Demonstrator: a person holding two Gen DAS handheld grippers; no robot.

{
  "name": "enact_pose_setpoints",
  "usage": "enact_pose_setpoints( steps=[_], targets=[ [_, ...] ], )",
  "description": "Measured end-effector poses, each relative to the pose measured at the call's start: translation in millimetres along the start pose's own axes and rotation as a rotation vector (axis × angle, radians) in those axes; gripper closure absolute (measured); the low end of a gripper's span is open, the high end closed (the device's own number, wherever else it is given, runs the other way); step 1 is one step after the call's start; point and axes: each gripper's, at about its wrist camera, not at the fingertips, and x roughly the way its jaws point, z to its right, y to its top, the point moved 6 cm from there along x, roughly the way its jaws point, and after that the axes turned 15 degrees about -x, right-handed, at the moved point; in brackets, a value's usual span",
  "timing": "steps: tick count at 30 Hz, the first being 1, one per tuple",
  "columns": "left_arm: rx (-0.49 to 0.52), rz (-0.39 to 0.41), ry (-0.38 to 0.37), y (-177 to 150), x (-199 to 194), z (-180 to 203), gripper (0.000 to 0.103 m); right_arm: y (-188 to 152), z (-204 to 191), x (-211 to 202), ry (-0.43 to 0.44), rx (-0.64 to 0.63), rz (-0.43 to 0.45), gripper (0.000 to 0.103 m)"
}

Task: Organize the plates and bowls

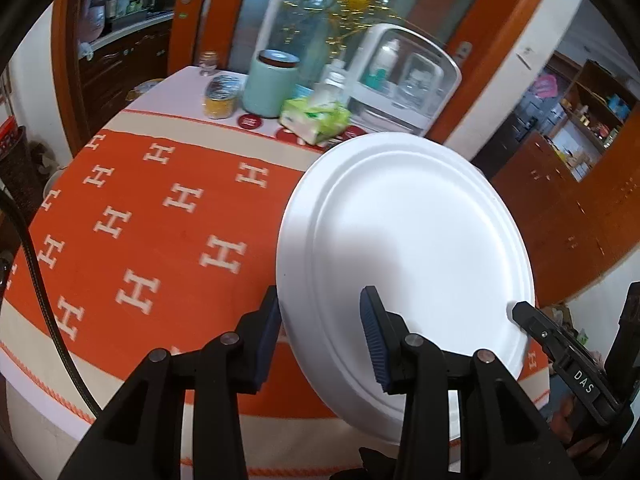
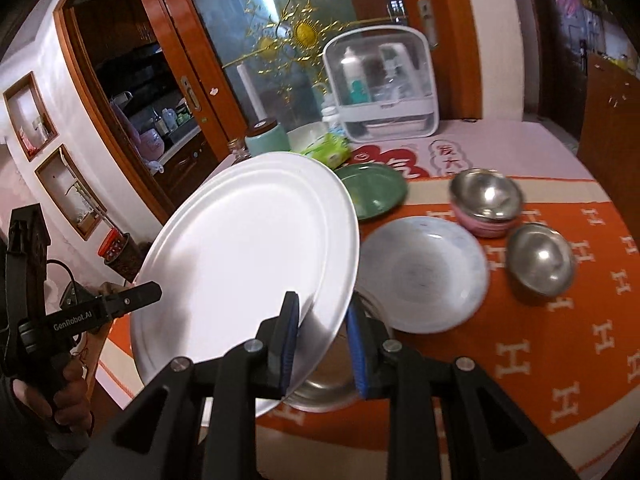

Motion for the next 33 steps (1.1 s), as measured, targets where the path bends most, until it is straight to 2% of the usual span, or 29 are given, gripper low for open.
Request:
enact_pose_setpoints(
  steps=[9,19,33],
  targets=[
    [0.049,-0.062,-0.03,-65,-1,44,0.065,-49,38,-55,-0.084,-0.015,0.007,0.079],
    [0.147,-0.169,-0.039,-135,13,87,0.065,-116,85,-84,-0.138,0.052,-0.062,0.079],
    [0.372,-0.373,0.081,-209,73,134,0.065,-190,140,-86,-0.224,0.19,-0.216,0.079]
  ],
)
